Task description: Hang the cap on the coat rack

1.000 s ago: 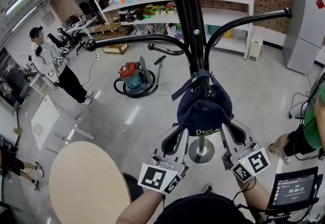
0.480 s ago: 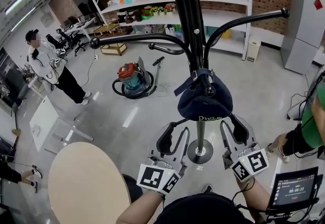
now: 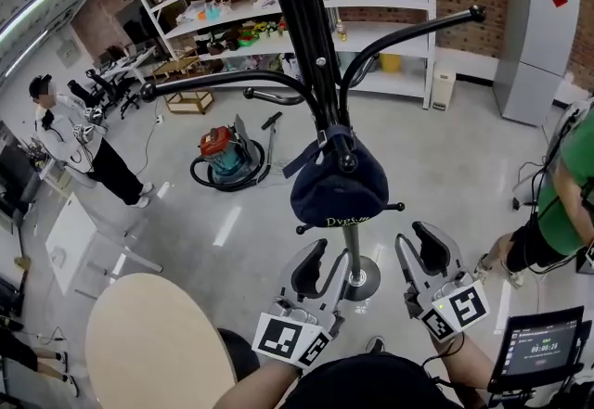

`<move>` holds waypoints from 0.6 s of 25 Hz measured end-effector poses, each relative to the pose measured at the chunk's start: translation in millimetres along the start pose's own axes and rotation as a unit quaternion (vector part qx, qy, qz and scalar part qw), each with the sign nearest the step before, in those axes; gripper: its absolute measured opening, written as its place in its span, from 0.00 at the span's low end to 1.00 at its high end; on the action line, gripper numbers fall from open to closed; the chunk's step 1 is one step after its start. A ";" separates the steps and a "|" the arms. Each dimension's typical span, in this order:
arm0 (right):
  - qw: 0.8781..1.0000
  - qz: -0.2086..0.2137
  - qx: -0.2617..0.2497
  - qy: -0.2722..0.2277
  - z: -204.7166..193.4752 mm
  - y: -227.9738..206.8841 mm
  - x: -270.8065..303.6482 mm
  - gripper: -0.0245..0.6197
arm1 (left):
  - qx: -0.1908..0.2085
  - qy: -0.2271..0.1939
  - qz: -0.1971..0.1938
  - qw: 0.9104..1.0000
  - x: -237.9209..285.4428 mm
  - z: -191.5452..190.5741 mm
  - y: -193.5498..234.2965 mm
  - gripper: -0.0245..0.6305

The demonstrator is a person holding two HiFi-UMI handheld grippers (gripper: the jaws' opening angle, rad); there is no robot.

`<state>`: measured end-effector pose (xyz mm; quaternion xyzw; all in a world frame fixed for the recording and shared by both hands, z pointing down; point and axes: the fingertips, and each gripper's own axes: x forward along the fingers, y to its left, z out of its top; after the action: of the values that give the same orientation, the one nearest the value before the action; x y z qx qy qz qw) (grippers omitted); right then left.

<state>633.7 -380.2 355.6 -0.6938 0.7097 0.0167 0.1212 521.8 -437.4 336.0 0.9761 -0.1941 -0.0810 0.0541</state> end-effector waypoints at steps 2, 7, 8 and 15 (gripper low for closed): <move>1.000 0.008 -0.003 0.001 -3.4 1.0 -5.6 0.25 | -0.007 0.004 -0.028 1.000 4.6 -9.1 -13.0 0.29; 1.000 0.012 -0.001 0.015 -20.8 -3.3 -19.2 0.25 | -0.023 0.027 -0.069 0.997 13.2 -36.6 -35.9 0.28; 1.000 0.012 0.000 0.017 -22.2 -6.1 -22.3 0.23 | -0.024 0.031 -0.072 0.997 15.3 -40.8 -39.5 0.28; 1.000 0.004 -0.007 0.027 -17.3 -27.4 -45.2 0.07 | -0.030 0.056 -0.087 0.994 33.7 -56.4 -69.4 0.28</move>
<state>658.5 -340.2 385.2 -0.6919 0.7154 0.0031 0.0974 588.3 -382.5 377.2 0.9902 -0.1025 -0.0363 0.0870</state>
